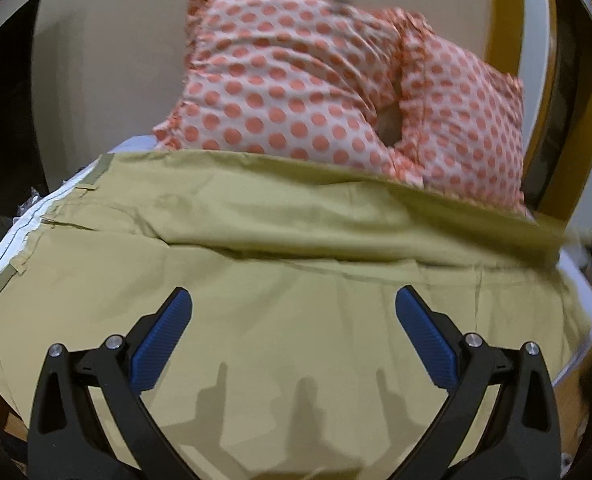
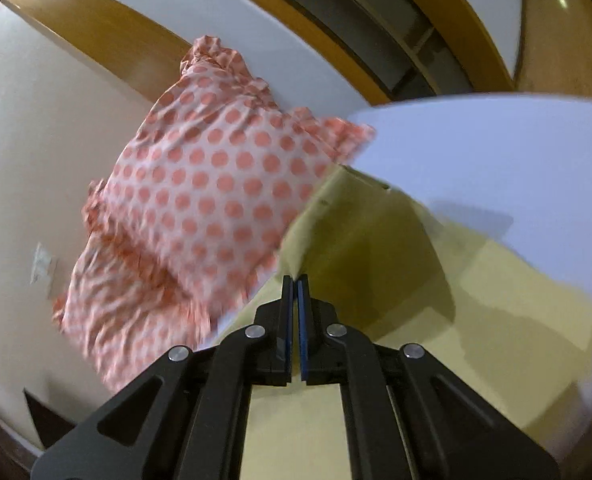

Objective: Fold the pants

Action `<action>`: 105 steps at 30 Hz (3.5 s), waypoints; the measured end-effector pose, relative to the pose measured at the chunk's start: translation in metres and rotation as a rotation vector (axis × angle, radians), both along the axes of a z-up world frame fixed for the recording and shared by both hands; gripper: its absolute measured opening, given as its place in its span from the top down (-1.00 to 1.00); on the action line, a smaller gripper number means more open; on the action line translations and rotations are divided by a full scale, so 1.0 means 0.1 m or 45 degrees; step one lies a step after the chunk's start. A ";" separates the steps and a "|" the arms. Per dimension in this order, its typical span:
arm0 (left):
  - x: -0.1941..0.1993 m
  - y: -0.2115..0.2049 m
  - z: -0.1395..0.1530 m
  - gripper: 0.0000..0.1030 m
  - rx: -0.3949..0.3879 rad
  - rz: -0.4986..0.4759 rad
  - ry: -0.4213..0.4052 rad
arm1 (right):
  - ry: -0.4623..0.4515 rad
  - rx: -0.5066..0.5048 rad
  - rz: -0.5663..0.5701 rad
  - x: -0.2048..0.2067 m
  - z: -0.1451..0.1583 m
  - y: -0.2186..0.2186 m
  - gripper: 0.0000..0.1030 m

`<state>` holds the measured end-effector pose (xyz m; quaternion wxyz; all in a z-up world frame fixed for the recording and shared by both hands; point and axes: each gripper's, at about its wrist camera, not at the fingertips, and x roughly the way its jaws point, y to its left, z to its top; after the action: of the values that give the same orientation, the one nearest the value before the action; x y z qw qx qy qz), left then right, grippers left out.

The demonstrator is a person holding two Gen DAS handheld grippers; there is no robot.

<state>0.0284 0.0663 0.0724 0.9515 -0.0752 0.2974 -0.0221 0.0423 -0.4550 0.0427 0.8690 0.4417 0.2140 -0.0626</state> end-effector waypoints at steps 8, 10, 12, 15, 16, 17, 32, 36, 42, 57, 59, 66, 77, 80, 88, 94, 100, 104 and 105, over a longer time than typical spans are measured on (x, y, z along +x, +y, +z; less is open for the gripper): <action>0.28 0.36 0.21 -0.97 -0.163 0.031 0.017 | 0.234 0.288 0.053 -0.36 -0.53 -0.01 -0.19; 0.31 0.43 0.20 -0.97 -0.214 0.006 0.024 | 0.257 0.295 0.055 -0.33 -0.56 0.05 -0.18; 0.38 0.51 0.18 -0.96 -0.312 -0.026 0.042 | 0.273 0.317 0.047 -0.26 -0.63 0.05 -0.12; 0.55 0.57 0.17 -0.96 -0.375 -0.027 0.070 | 0.254 0.272 0.019 -0.13 -0.71 0.00 0.97; 0.65 0.58 0.16 -0.96 -0.383 -0.021 0.086 | 0.233 0.291 0.017 -0.10 -0.73 -0.03 0.97; 0.77 0.60 0.15 -0.96 -0.396 -0.015 0.116 | 0.155 0.332 0.010 -0.15 -0.73 -0.07 0.97; 2.11 0.91 -0.32 -0.06 -0.655 0.193 0.401 | -0.086 0.289 -0.001 -0.32 -0.53 -0.30 0.97; 2.17 1.10 -0.42 0.95 -0.719 0.227 0.421 | -0.098 0.281 0.000 -0.29 -0.48 -0.27 0.97; 0.84 1.17 0.02 0.86 -0.625 0.084 0.216 | -0.125 0.220 -0.031 -0.47 -0.33 -0.35 0.97; -0.81 1.51 -0.46 0.40 -0.623 0.322 0.180 | 0.023 0.276 -0.129 -0.90 -0.75 -0.49 0.97; -0.83 1.58 -0.49 0.09 -0.709 0.360 0.178 | 0.017 0.278 -0.126 -0.89 -0.73 -0.49 0.97; -0.62 1.39 -0.71 0.06 -0.980 0.236 0.316 | -0.051 0.298 -0.097 -0.85 -0.70 -0.48 0.97; -0.33 1.03 -0.76 0.01 -1.133 0.211 0.365 | -0.064 0.313 -0.109 -0.83 -0.73 -0.47 0.97; -0.35 1.22 -0.72 0.47 -1.113 0.276 0.254 | -0.076 0.306 -0.102 -0.82 -0.72 -0.47 0.97; -0.62 1.50 -0.69 0.96 -1.003 0.349 0.178 | -0.111 0.253 -0.093 -0.83 -0.62 -0.46 0.97; -1.03 1.47 -0.70 0.94 -0.895 0.374 0.190 | -0.078 0.216 -0.104 -0.88 -0.65 -0.46 0.97; -1.16 1.51 -0.91 0.91 -0.948 0.404 0.209 | -0.010 0.266 -0.132 -0.95 -0.86 -0.47 0.97; -1.22 1.43 -0.82 0.91 -0.866 0.399 0.151 | 0.008 0.283 -0.141 -0.98 -0.95 -0.48 0.97; -1.23 1.44 -0.76 0.90 -0.855 0.396 0.120 | 0.011 0.286 -0.142 -0.98 -0.96 -0.48 0.97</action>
<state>-0.0944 0.2107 -0.0040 0.8511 -0.4284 0.3021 0.0301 -0.0553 -0.5025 -0.0530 0.8083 0.5471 0.1987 -0.0883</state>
